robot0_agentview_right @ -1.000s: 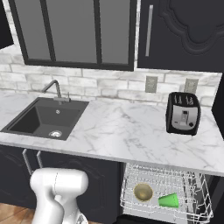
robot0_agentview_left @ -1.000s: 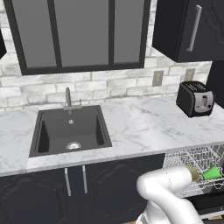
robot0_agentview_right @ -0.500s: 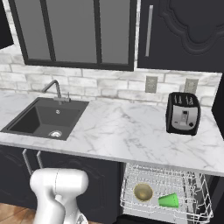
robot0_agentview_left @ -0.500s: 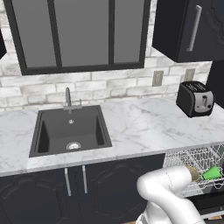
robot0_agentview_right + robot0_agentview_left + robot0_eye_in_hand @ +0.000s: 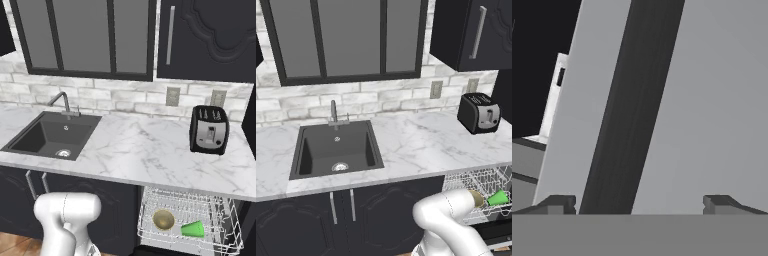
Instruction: Pick up the cup and bowl from the counter, place them in the dishwasher, and close the dishwasher door.
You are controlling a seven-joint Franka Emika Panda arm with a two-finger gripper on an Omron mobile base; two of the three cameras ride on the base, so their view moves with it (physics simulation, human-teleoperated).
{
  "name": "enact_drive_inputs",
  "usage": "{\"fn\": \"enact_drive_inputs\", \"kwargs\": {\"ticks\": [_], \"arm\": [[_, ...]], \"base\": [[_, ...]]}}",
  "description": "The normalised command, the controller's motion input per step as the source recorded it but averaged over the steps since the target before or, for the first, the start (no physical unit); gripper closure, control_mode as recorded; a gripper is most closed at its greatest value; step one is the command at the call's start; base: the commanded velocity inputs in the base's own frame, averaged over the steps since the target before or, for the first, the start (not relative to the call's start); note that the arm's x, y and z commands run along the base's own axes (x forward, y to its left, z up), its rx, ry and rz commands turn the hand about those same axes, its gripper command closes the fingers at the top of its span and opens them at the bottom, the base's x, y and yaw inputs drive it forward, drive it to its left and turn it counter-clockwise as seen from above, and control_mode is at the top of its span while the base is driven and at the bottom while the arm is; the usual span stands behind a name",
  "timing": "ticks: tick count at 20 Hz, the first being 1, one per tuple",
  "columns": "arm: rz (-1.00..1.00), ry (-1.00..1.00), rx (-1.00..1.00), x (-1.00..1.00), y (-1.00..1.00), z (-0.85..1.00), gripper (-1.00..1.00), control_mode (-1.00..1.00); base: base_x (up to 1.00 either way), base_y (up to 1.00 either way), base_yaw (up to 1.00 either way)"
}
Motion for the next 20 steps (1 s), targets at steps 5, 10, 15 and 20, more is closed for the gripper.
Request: {"fn": "enact_drive_inputs", "kwargs": {"ticks": [5,10,15,20], "arm": [[0.0,-0.15,0.0,0.68,-0.01,-0.51,-1.0,-1.0],[0.0,-0.15,0.0,0.95,0.0,-0.48,-1.0,-1.0],[0.0,-0.12,0.0,1.0,0.0,-0.41,-1.0,-1.0],[0.0,-0.09,0.0,1.0,0.0,-0.34,-1.0,-1.0]], "base": [[0.0,0.0,0.0],[0.0,0.0,0.0],[0.0,0.0,0.0],[0.0,0.0,0.0]]}}
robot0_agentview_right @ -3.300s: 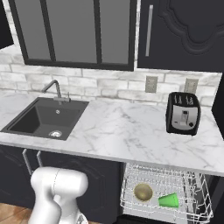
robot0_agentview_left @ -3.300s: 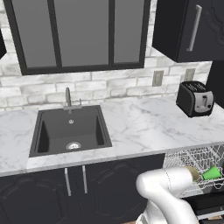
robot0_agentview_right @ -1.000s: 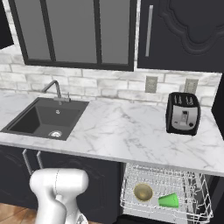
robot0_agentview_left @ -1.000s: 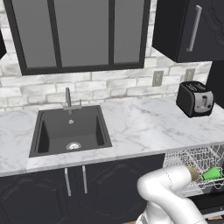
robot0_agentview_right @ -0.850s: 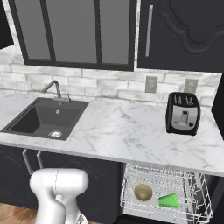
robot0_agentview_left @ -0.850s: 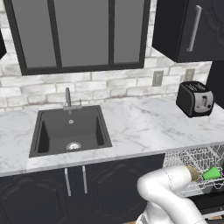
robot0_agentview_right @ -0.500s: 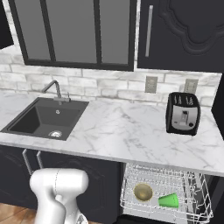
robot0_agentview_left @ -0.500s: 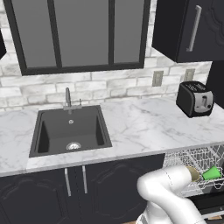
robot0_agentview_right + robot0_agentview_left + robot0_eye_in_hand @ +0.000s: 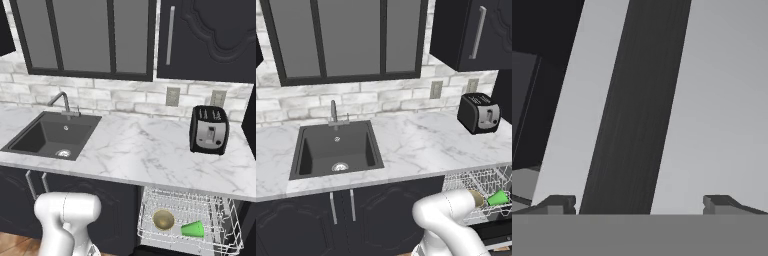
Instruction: Pick up the cup and bowl from the counter, place them in the dishwasher, and close the dishwasher door.
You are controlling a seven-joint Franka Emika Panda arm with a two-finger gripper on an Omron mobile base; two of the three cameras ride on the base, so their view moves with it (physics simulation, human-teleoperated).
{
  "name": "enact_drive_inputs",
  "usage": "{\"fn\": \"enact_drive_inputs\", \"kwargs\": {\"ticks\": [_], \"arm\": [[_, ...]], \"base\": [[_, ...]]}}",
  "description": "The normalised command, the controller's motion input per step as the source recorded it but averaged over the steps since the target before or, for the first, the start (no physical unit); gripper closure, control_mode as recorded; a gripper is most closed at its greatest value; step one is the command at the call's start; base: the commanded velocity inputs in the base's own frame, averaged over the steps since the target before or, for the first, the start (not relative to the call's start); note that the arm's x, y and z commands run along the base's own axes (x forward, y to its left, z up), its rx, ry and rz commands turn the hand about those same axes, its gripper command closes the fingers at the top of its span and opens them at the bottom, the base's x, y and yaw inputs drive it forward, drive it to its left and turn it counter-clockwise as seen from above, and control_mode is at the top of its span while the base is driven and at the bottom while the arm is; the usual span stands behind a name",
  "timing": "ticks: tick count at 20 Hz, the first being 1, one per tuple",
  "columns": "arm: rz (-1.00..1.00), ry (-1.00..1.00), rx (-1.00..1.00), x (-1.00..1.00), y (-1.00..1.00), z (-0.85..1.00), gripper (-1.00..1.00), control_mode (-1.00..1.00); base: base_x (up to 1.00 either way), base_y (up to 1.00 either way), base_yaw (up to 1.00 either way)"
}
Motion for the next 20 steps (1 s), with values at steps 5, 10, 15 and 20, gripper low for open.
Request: {"fn": "enact_drive_inputs", "kwargs": {"ticks": [5,10,15,20], "arm": [[0.0,-0.07,0.0,1.0,0.0,-0.34,-1.0,-1.0],[0.0,-0.06,0.0,1.0,0.0,-0.32,-1.0,-1.0],[0.0,-0.05,-0.03,1.0,0.0,-0.27,-1.0,-1.0],[0.0,-0.07,-0.07,1.0,0.09,-0.14,-1.0,-1.0]], "base": [[0.0,0.0,0.0],[0.0,0.0,0.0],[0.0,0.0,0.0],[0.0,0.0,0.0]]}}
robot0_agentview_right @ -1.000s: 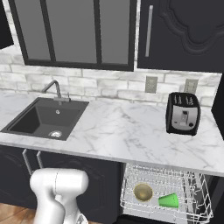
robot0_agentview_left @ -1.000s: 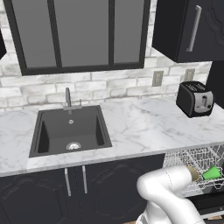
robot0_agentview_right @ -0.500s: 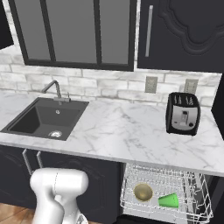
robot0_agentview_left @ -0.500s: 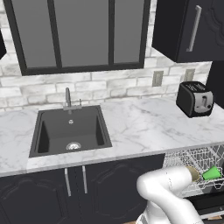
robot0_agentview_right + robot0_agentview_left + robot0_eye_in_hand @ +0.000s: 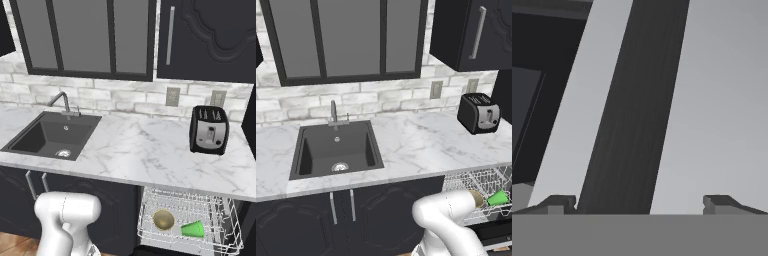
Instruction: Pick up the cup and bowl from the counter, place them in the dishwasher, and close the dishwasher door.
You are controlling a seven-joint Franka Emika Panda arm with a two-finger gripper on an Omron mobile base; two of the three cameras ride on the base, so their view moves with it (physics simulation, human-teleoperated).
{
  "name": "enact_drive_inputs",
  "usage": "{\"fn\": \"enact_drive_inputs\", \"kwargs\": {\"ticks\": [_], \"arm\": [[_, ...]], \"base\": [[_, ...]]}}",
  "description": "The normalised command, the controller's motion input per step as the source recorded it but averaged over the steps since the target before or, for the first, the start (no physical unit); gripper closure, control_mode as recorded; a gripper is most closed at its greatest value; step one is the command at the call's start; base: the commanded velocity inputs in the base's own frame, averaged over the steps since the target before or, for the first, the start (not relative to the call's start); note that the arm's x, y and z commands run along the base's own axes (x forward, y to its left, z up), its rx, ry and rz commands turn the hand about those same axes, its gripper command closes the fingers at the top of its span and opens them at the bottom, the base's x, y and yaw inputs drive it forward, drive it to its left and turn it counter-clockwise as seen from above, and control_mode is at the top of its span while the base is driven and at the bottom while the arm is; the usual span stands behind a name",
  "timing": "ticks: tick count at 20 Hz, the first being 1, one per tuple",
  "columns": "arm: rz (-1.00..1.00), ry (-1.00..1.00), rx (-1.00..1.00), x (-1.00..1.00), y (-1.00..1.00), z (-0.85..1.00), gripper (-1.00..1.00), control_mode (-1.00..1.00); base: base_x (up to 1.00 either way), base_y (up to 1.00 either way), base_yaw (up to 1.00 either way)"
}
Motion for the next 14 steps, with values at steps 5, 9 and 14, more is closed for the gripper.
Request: {"fn": "enact_drive_inputs", "kwargs": {"ticks": [5,9,14], "arm": [[0.0,-0.06,-0.07,1.0,0.23,0.0,-1.0,-1.0],[-0.01,0.0,-0.04,1.0,0.27,0.0,-1.0,-1.0],[-0.02,0.0,-0.05,1.0,0.37,0.0,-1.0,-1.0]], "base": [[0.0,0.0,0.0],[0.0,0.0,0.0],[0.0,0.0,0.0]]}}
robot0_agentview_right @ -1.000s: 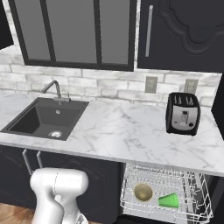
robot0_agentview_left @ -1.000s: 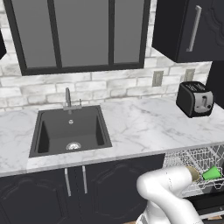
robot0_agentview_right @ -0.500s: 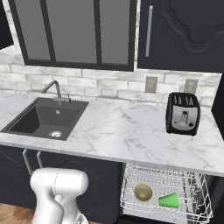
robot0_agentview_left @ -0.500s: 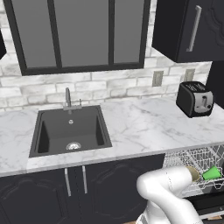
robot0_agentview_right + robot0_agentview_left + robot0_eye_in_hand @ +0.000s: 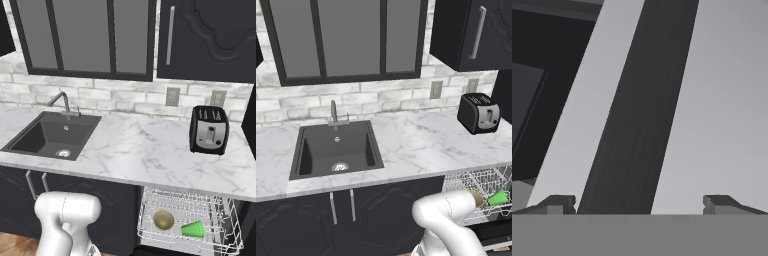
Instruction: Pick up the cup and bowl from the counter, place them in the dishwasher, and close the dishwasher door.
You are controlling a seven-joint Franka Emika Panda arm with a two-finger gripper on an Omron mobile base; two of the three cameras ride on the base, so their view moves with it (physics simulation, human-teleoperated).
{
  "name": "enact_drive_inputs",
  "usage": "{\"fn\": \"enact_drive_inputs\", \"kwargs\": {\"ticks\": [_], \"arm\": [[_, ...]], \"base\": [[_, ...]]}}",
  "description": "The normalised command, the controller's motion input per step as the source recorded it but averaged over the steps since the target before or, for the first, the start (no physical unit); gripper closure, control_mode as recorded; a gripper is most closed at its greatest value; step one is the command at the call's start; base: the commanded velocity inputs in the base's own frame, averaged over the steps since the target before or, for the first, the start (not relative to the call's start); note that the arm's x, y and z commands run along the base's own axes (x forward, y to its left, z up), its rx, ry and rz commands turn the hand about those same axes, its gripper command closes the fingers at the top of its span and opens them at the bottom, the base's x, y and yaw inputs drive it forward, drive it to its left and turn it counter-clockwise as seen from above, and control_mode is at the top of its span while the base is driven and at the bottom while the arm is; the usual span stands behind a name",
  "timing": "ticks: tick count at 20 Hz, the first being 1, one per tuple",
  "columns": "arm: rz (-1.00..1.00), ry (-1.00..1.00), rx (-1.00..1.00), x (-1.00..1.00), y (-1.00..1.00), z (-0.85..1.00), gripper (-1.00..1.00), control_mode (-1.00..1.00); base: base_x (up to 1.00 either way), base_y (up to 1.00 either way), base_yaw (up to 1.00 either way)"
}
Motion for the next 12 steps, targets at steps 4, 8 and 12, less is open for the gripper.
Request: {"fn": "enact_drive_inputs", "kwargs": {"ticks": [4,8,12], "arm": [[-0.04,0.0,-0.08,1.0,0.48,0.0,-1.0,-1.0],[-0.05,0.02,-0.12,1.0,0.62,0.0,-1.0,-1.0],[-0.02,0.13,-0.03,1.0,0.55,-0.04,-1.0,-1.0]], "base": [[0.0,0.0,0.0],[0.0,0.0,0.0],[0.0,0.0,0.0]]}}
